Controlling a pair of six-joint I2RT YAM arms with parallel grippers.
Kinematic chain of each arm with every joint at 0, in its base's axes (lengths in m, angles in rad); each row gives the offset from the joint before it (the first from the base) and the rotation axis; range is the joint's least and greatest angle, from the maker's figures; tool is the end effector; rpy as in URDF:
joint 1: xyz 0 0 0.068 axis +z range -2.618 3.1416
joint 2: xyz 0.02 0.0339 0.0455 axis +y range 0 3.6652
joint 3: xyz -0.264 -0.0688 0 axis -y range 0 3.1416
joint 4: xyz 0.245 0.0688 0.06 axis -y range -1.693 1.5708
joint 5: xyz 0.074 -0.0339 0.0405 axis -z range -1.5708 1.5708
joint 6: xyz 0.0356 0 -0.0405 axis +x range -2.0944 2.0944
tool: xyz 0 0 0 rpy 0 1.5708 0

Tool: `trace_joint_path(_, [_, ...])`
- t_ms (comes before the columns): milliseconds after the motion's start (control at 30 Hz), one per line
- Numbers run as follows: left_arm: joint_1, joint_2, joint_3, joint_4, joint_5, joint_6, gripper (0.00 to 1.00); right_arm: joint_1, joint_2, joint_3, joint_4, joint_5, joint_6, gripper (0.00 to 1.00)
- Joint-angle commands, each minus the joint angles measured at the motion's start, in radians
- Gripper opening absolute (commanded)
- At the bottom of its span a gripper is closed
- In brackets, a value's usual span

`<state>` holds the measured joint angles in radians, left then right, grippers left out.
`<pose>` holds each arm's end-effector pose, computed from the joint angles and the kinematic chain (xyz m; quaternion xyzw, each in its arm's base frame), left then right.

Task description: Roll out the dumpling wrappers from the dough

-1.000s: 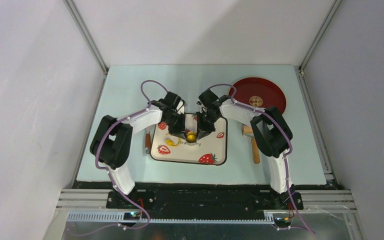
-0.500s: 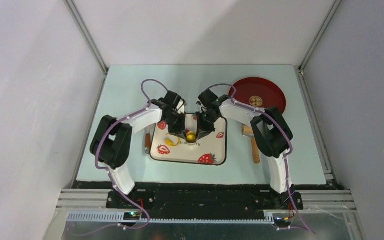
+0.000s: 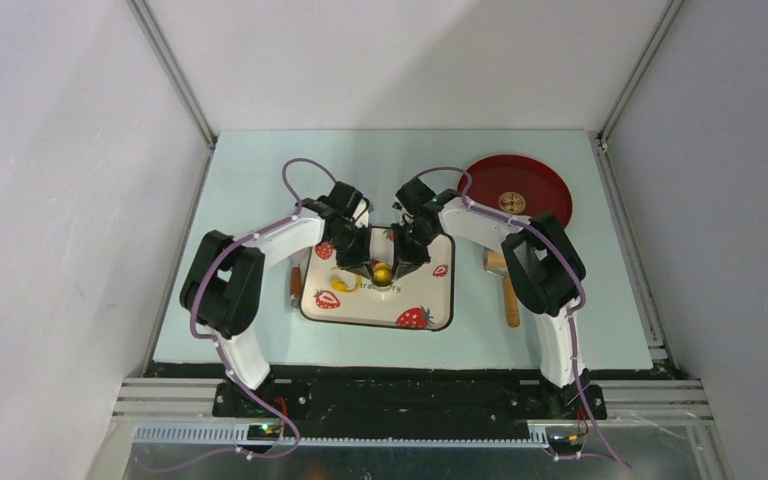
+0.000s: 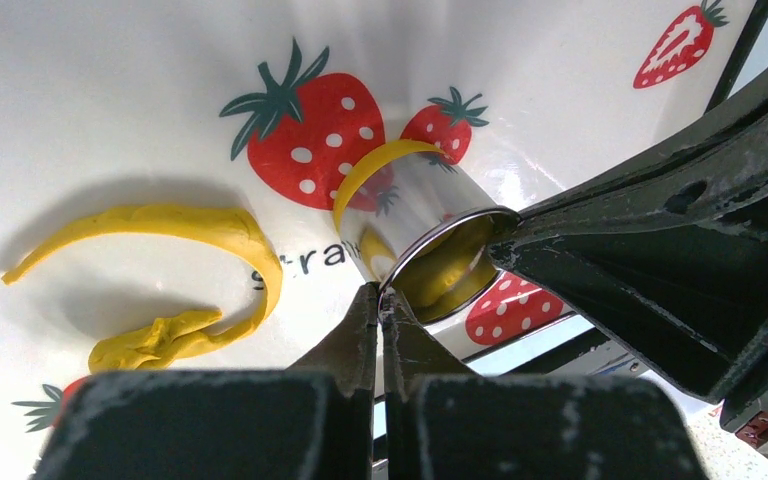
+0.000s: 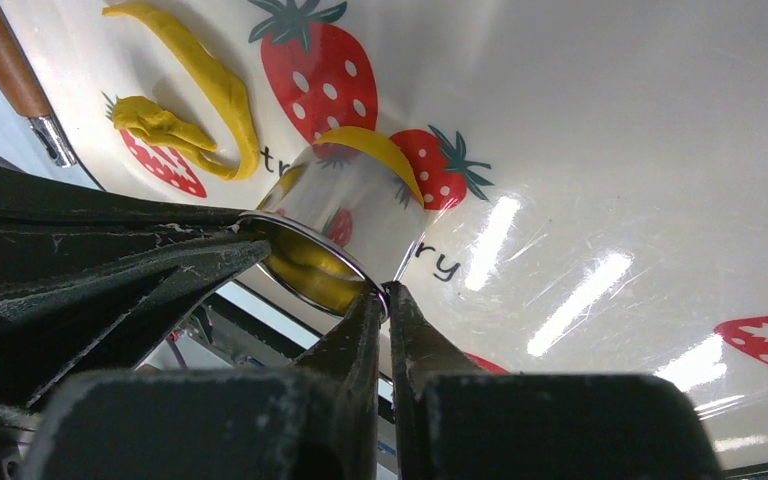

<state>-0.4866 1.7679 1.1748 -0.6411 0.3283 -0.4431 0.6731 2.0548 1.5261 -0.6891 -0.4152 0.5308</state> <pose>0.2987 -0.1710 0.1835 0.0485 0.9718 -0.2181 0.0755 0.3206 0.2740 0.1754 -0.1046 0.9583 0.2645 0.0267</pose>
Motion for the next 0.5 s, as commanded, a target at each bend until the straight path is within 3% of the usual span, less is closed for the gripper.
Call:
trace_joint_path(0, [-0.007,-0.016,0.036,-0.015,0.036,0.019,0.00,0.009,-0.076,0.052,0.008,-0.024,0.009,0.00])
trace_joint_path(467, [-0.008,-0.035,0.033,-0.021,0.038,0.017,0.00,0.012,-0.093,0.052,0.005,-0.022,0.013,0.00])
